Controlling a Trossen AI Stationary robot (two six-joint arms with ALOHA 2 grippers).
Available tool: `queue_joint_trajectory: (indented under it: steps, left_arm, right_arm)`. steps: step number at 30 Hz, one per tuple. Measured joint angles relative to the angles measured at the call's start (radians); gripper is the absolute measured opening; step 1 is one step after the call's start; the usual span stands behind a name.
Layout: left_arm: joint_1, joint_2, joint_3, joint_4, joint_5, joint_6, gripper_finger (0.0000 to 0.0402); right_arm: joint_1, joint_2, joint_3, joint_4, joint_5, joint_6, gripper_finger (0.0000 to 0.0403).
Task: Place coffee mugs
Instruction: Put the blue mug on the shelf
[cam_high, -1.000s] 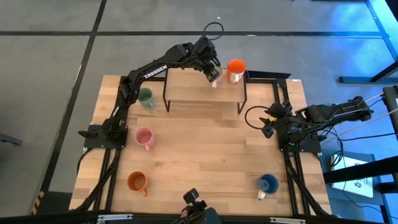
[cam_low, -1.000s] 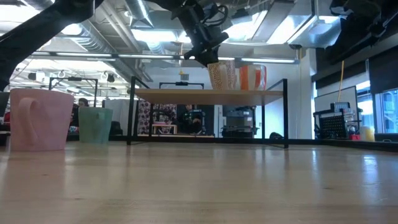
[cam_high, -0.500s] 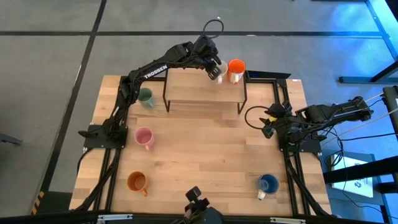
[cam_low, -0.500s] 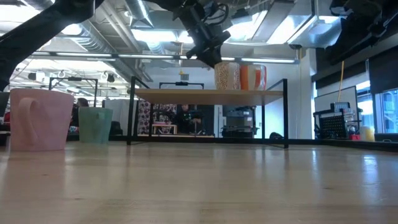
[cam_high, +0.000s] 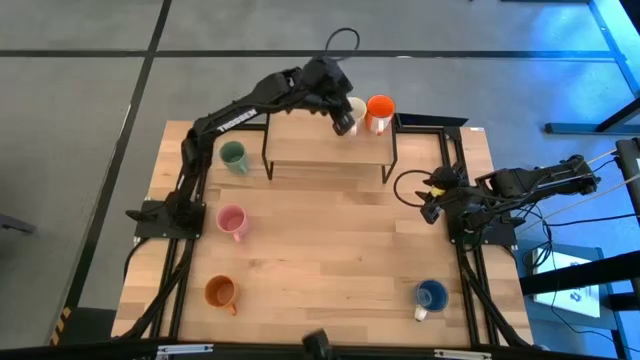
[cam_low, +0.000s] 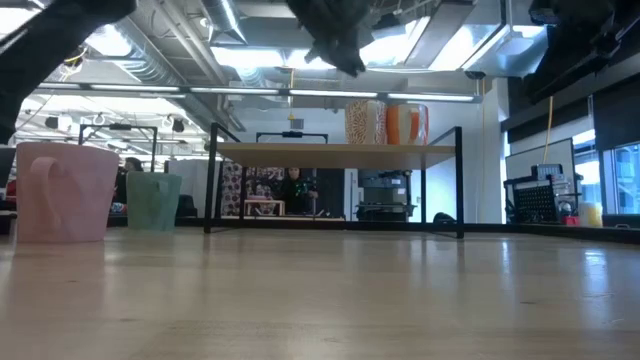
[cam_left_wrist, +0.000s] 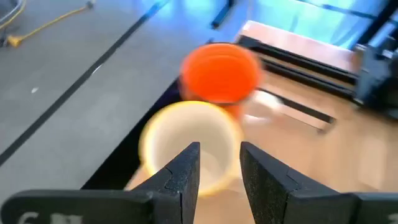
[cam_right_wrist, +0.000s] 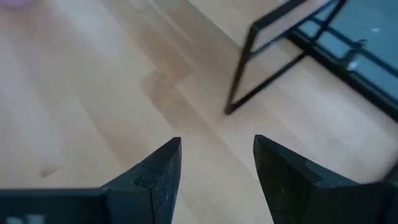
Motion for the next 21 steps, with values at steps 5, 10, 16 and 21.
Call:
queue_joint_trajectory:
  steps: [5, 10, 16, 21]
  left_arm:
    - [-0.11, -0.05, 0.0, -0.066, -0.009, 0.017, 0.0109]
    - [-0.25, -0.056, -0.001, -0.195, -0.035, -0.004, 0.0109]
    - [-0.407, -0.054, -0.047, -0.233, -0.039, -0.045, 0.0109]
    - [-0.506, -0.056, -0.051, -0.233, -0.081, -0.037, 0.0109]
  right_arm:
    - [0.001, 0.0, 0.0, 0.086, -0.081, -0.026, 0.0186]
    - [0.001, 0.0, 0.0, 0.197, -0.189, -0.082, 0.0186]
    - [0.001, 0.053, 0.0, 0.344, -0.38, -0.125, 0.0186]
    - [0.001, 0.134, 0.001, 0.423, -0.537, -0.093, 0.0186]
